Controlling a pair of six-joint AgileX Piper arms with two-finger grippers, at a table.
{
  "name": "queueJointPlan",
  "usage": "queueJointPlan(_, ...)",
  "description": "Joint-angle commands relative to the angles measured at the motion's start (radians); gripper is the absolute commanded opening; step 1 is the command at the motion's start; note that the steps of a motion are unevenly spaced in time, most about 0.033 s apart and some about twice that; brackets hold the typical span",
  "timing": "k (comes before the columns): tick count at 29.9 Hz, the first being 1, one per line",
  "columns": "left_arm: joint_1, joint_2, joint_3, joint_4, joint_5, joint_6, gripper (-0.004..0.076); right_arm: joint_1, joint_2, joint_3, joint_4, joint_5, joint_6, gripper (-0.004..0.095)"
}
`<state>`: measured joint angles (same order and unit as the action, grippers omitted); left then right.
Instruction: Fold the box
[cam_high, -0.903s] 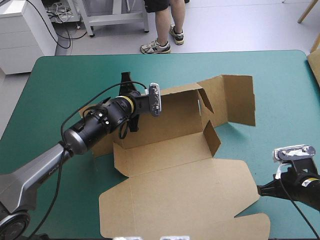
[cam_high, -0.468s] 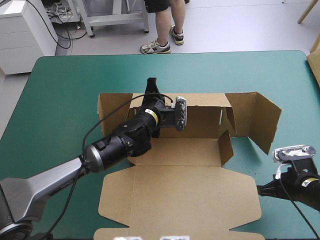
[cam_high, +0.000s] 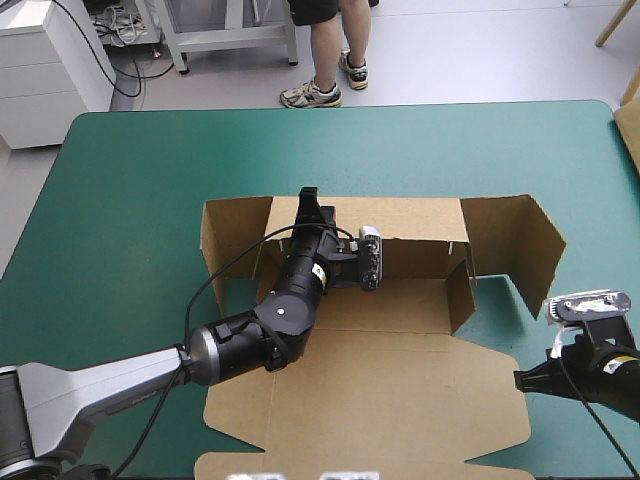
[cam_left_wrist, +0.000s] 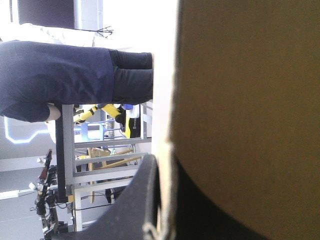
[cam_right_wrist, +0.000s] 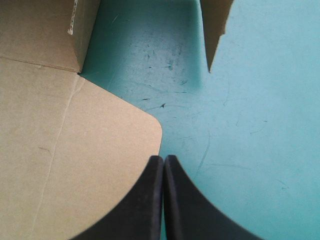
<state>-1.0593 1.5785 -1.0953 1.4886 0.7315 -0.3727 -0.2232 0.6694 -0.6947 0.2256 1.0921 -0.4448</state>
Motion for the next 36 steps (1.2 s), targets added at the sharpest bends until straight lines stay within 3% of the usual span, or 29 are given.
queueJointPlan(1, -0.008, -0.044, 0.017, 0.043, 0.058, -0.031, -0.0008, -0.005, 0.004, -0.024, 0.015, -0.032, -0.007, -0.0021)
queueJointPlan(15, -0.008, -0.044, 0.059, 0.044, 0.041, -0.031, -0.0008, -0.005, 0.004, -0.024, 0.060, -0.050, 0.055, 0.0017)
queueJointPlan(18, -0.008, -0.044, 0.059, 0.045, 0.027, -0.031, -0.0008, -0.005, 0.004, -0.024, 0.067, -0.040, 0.099, 0.0152)
queueJointPlan(24, -0.008, -0.044, 0.059, 0.045, 0.009, -0.031, -0.0008, -0.005, 0.004, -0.024, 0.093, -0.033, 0.125, 0.0635)
queueJointPlan(27, -0.008, -0.044, 0.059, 0.045, 0.000, -0.031, -0.0008, -0.005, 0.004, -0.024, 0.129, -0.033, 0.125, 0.0785)
queueJointPlan(36, -0.008, -0.044, 0.059, 0.045, 0.000, -0.031, -0.0008, -0.005, 0.004, -0.031, 0.258, -0.033, 0.099, 0.0738)
